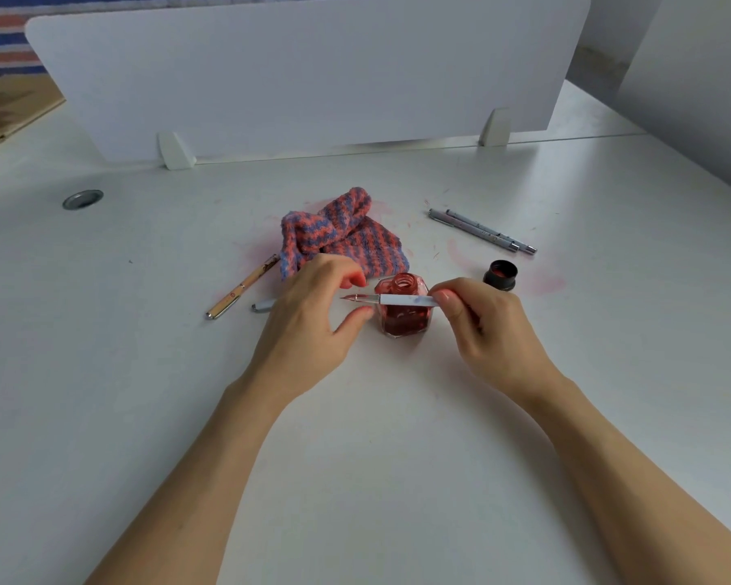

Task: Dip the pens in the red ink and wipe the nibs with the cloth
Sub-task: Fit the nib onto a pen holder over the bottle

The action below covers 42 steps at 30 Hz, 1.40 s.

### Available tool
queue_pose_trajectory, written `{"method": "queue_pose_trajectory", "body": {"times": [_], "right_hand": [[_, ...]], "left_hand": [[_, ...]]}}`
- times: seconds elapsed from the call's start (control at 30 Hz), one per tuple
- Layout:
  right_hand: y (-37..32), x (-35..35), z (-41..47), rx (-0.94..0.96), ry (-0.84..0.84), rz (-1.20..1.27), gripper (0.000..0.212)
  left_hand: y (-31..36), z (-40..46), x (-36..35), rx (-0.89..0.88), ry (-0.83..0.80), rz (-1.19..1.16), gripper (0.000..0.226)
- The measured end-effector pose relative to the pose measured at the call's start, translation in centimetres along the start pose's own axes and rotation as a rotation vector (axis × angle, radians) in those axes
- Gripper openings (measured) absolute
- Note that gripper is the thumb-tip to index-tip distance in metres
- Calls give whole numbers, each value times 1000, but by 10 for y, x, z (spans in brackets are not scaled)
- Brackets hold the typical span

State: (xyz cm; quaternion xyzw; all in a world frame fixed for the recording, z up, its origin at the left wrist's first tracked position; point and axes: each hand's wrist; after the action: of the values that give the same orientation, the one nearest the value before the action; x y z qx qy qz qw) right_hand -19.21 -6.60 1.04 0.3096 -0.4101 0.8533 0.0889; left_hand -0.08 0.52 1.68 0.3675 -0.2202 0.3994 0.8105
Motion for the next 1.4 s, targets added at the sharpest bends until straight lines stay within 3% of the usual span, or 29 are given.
{"method": "queue_pose_trajectory", "body": {"times": [0.17,0.23,0.3,0.43,0.6,0.73,0.83,1.13,1.27,1.4], "right_hand": [[0,0,0,3,3,0,41],[-1,0,0,7,-1,-9,41],[-1,0,0,8,6,-2,41],[-1,1,0,16,13,3,40],[-3,1,0,1,-10,-23,32],[-3,1,0,1,-1,-12,31],[-2,1,0,18,0,-15,37],[-1,-1,0,12,21,-14,43],[0,-2,-1,0,10,-19,46],[2,0,0,-23,35,-21,38]], "left_hand": [[-2,1,-2,-44,-7,50,25],[-1,0,-2,20,-18,7,21],[2,0,-1,93,-17,-62,31],[0,1,-1,-29,-23,40,34],[4,0,-1,-38,4,27,14],[5,1,3,35,-18,-18,31],[-2,1,2,-44,-35,72,38],[0,2,1,-39,-37,15,26],[-15,3,19,135,-70,58,36],[-44,-6,40,433,-93,335,36]]}}
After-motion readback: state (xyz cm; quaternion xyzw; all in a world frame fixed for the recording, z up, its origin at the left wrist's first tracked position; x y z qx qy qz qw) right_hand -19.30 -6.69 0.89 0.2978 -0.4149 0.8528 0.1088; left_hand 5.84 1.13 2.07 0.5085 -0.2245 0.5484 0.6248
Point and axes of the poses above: each hand's wrist, its own z-axis towards the middle knuckle, its own x-axis out of the back of the hand, y = z × x, and after that the axes turned 5 degrees about -x, right-handed
